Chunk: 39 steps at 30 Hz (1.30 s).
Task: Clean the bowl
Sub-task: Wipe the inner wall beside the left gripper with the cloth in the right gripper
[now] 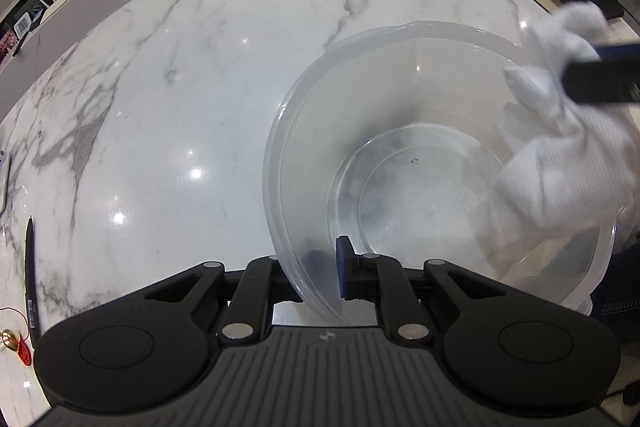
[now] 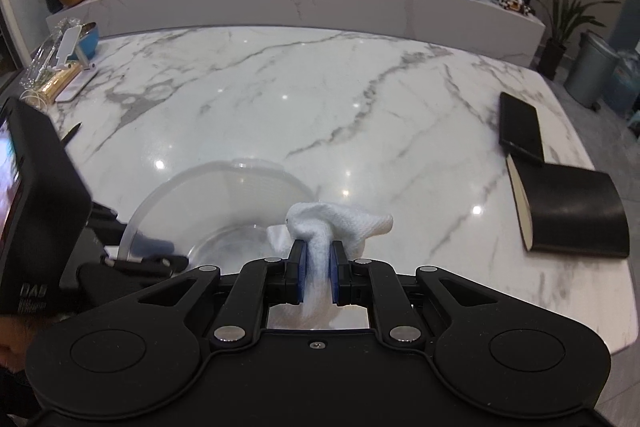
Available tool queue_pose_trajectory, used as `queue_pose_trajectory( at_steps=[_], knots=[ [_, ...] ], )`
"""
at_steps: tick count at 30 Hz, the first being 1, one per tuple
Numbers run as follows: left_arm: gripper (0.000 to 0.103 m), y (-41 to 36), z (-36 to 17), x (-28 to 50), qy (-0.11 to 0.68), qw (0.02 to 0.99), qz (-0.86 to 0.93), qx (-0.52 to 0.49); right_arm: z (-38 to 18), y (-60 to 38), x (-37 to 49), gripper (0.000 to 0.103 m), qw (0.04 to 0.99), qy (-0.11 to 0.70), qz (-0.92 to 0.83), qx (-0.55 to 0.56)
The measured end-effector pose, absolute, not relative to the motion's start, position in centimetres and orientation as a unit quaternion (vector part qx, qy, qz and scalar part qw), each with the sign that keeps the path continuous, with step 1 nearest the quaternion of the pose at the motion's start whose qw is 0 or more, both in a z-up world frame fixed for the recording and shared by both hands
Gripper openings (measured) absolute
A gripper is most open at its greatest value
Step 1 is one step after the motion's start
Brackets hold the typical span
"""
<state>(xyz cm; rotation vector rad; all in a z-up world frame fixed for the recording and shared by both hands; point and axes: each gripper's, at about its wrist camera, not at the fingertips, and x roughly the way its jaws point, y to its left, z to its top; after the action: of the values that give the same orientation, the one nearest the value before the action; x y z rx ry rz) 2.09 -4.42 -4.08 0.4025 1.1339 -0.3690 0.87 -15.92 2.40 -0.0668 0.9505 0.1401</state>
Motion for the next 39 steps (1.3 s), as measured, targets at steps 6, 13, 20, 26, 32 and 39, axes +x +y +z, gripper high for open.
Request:
queue_pose_trajectory(
  at_steps=[6,13,20,26,32,39],
  knots=[
    [0.012,-4.0,-4.6,3.1,0.530,0.809,-0.172,0.189,2.6,-15.8,-1.2,0.011,0.885,0.460,0.065,-0.018],
    [0.012,-3.2,-5.4,4.3,0.529,0.809,-0.173,0.188,2.5,-15.0,-2.8,0.011,0.881,0.466,0.077,0.003],
    [0.012,-2.8,-6.0,5.3,0.530,0.809,-0.172,0.188,2.5,-14.7,-2.8,0.011,0.880,0.468,0.084,0.007],
    [0.012,-3.1,-5.5,4.9,0.531,0.809,-0.170,0.185,2.3,-15.2,-2.1,0.011,0.881,0.467,0.078,0.003],
    [0.012,-3.4,-5.5,5.2,0.532,0.809,-0.166,0.184,2.2,-15.7,-1.3,0.010,0.882,0.466,0.072,0.000],
    [0.012,-3.4,-5.5,5.2,0.532,0.809,-0.168,0.185,2.1,-16.3,-0.4,0.010,0.883,0.465,0.065,-0.003]
  ],
)
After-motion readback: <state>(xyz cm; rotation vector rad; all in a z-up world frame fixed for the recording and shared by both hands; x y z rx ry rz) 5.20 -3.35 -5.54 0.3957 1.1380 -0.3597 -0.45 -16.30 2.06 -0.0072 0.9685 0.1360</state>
